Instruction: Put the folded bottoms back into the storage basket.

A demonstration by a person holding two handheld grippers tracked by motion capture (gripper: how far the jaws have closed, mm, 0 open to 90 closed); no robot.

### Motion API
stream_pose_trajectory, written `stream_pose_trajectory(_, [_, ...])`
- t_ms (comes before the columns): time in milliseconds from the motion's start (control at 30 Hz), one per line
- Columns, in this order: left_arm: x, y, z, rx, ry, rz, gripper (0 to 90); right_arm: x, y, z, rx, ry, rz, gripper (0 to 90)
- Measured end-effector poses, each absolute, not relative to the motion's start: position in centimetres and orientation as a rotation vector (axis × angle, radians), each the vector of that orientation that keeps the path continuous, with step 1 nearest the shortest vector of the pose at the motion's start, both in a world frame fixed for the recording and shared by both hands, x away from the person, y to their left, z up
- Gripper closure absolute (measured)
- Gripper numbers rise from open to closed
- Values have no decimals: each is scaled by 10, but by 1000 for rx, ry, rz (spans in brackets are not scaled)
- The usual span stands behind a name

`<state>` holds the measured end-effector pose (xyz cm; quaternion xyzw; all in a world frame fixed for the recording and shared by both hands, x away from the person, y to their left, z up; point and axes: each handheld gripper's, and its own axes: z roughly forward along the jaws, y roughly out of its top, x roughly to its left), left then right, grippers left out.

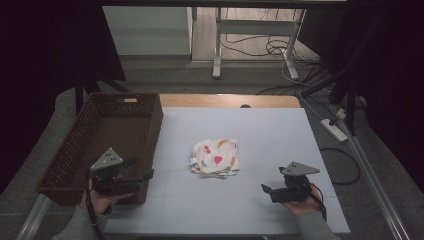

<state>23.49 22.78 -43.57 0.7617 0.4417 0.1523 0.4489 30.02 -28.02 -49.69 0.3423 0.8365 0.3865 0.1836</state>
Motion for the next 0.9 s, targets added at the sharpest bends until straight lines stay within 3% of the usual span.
stream_pose_trajectory(900, [248, 210, -427, 1911, 1033, 351, 233, 297, -279, -501, 949, 2399, 1072, 86])
